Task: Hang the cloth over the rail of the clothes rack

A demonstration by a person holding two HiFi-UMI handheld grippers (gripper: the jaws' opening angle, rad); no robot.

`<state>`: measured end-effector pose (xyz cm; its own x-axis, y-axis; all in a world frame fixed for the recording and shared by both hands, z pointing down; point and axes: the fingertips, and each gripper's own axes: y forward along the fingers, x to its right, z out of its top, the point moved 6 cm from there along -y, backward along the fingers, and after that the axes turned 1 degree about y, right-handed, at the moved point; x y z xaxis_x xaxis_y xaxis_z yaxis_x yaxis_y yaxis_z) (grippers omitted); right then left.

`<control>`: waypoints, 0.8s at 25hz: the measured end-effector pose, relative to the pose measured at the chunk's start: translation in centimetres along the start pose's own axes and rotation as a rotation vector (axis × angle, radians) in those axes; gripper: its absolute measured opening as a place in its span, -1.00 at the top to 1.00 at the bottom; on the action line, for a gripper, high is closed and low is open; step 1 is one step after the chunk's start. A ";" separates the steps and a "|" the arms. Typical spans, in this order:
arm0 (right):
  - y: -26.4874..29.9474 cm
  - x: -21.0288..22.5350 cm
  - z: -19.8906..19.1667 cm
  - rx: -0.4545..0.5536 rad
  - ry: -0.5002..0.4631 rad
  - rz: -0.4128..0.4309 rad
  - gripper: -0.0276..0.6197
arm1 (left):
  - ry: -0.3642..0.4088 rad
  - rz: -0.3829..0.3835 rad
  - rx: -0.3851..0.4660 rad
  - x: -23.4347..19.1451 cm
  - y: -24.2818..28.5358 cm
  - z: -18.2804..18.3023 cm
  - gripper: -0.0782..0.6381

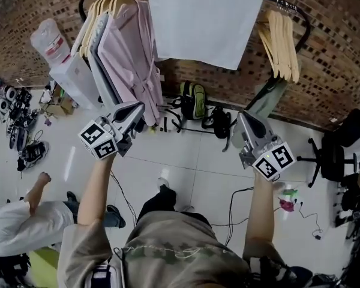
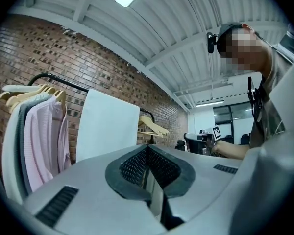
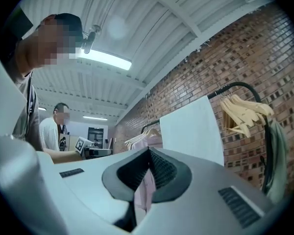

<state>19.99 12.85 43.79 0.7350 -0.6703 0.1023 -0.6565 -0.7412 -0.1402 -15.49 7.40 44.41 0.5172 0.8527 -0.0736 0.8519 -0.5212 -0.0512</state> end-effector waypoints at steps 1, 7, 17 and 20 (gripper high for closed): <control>-0.4 -0.8 0.3 0.010 0.001 0.001 0.89 | -0.001 -0.007 -0.001 0.9 -0.3 0.0 0.76; -1.8 -4.7 1.1 0.033 -0.020 -0.025 0.89 | -0.036 -0.065 0.046 4.4 -1.0 0.4 0.76; -0.3 -7.1 0.2 0.041 -0.021 -0.056 0.89 | -0.038 -0.075 0.064 3.7 -3.3 -0.1 0.76; 0.1 -7.1 -0.6 0.029 -0.007 -0.072 0.89 | -0.036 -0.064 0.071 3.3 -4.1 0.1 0.76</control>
<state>14.63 17.47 43.63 0.7811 -0.6153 0.1065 -0.5970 -0.7858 -0.1616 -17.27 12.29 44.28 0.4571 0.8833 -0.1039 0.8748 -0.4676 -0.1269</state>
